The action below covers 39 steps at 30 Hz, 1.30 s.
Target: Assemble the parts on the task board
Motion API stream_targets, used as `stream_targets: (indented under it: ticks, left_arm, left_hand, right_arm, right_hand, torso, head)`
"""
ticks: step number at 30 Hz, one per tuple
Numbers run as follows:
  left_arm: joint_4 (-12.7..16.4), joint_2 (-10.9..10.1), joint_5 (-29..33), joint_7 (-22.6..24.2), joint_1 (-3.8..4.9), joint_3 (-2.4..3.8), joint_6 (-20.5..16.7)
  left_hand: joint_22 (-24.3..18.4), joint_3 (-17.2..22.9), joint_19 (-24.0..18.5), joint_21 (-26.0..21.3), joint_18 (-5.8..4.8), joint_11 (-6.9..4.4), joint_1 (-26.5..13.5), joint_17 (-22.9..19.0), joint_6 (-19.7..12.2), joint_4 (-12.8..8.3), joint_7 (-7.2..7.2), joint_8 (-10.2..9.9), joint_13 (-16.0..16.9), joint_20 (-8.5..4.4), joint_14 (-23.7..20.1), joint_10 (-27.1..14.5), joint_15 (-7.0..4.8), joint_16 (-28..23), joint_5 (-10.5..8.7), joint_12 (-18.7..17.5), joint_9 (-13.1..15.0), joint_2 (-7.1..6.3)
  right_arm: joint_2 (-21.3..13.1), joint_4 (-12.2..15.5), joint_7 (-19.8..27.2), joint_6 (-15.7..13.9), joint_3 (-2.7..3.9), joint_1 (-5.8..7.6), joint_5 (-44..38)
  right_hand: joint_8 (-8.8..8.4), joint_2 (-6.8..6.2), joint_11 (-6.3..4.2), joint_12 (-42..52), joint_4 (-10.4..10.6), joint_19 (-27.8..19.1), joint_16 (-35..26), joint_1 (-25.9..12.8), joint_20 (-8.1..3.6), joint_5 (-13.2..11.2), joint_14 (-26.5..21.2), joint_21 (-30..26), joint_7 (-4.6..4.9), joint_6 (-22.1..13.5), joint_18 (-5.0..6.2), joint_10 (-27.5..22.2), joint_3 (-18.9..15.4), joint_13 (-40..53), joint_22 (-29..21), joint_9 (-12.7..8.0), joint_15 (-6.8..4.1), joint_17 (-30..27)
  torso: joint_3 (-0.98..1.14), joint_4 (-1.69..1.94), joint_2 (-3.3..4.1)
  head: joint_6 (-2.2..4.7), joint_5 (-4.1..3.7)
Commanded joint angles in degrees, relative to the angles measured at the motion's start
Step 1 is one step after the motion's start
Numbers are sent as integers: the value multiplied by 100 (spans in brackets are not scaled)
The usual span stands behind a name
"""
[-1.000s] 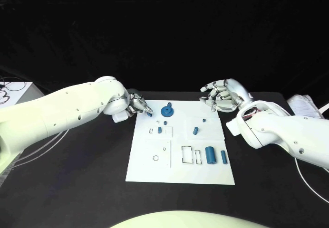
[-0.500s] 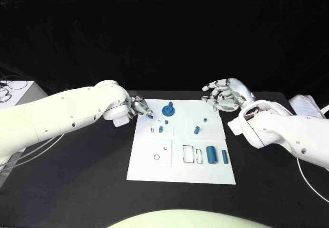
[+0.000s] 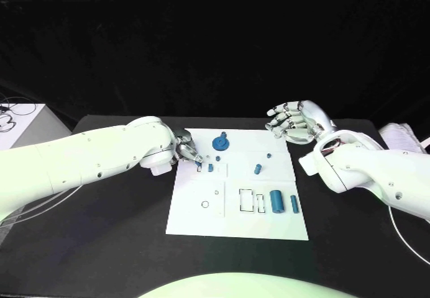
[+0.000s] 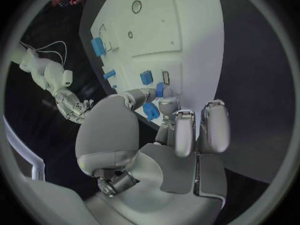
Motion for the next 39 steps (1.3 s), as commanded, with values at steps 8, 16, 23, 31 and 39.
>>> stream_targets:
  ticks: [8, 16, 23, 31, 39]
  left_arm:
    - [116, -19, -304, -80, -21, -26, 229]
    - [139, -4, -373, -89, -25, -36, 339]
    - [125, 10, -443, -83, -27, -45, 410]
    - [93, 27, -459, -64, -29, -47, 486]
    - [50, 63, -468, -50, -47, -49, 498]
  left_hand:
    - [45, 862, 43, 41, -82, -18, 10, 1190, 85, -852, -57, 22, -4, 3, 523, 37, -46, 14, 47, 28, 9, 57]
    - [45, 867, 44, 42, -82, -20, 11, 1205, 85, -858, -58, 24, -17, 2, 527, 31, -47, 22, 49, 20, 11, 54]
    - [37, 870, 39, 38, -81, -21, 12, 1205, 85, -861, -58, 24, -18, 1, 527, 30, -48, 22, 49, 19, 12, 52]
    - [29, 875, 32, 35, -79, -22, 14, 1210, 85, -867, -59, 25, -29, -1, 529, 25, -50, 25, 46, 12, 15, 48]
    - [29, 878, 32, 35, -79, -22, 15, 1206, 84, -869, -59, 25, -37, -2, 528, 21, -50, 23, 45, 7, 16, 48]
  right_arm:
    - [5, -25, 405, 87, 1, -1, 391]
    - [10, -32, 424, 119, 1, -1, 423]
    - [7, -38, 431, 138, 1, -1, 429]
    - [5, -42, 431, 160, 1, -1, 434]
    - [4, -43, 428, 178, 1, -1, 438]
  right_hand:
    - [-45, 26, 201, -770, -96, -573, -1458, -86, 387, 30, -658, -853, 233, -4, 118, 407, 75, -1305, -1168, -193, 309, -1126]
    - [-67, 49, 216, -849, -119, -576, -1584, -108, 404, 33, -610, -856, 249, 0, 118, 452, 37, -1501, -1401, -241, 325, -1291]
    - [-74, 67, 223, -888, -128, -603, -1661, -120, 419, 37, -607, -859, 254, 11, 118, 471, 18, -1604, -1545, -266, 338, -1385]
    - [-75, 67, 226, -899, -126, -608, -1681, -133, 423, 38, -595, -857, 256, 16, 119, 480, 5, -1638, -1595, -274, 340, -1416]
    - [-76, 67, 228, -905, -123, -608, -1692, -142, 425, 38, -588, -856, 260, 20, 120, 485, -4, -1656, -1622, -279, 341, -1433]
  torso:
    - [-2, 4, 4]
    - [0, 7, 0]
    - [1, 0, -2]
    - [2, 4, -1]
    - [0, 3, 2]
  head:
    - [-39, -9]
    - [-64, -8]
    - [-75, -3]
    - [-79, -9]
    - [-88, -19]
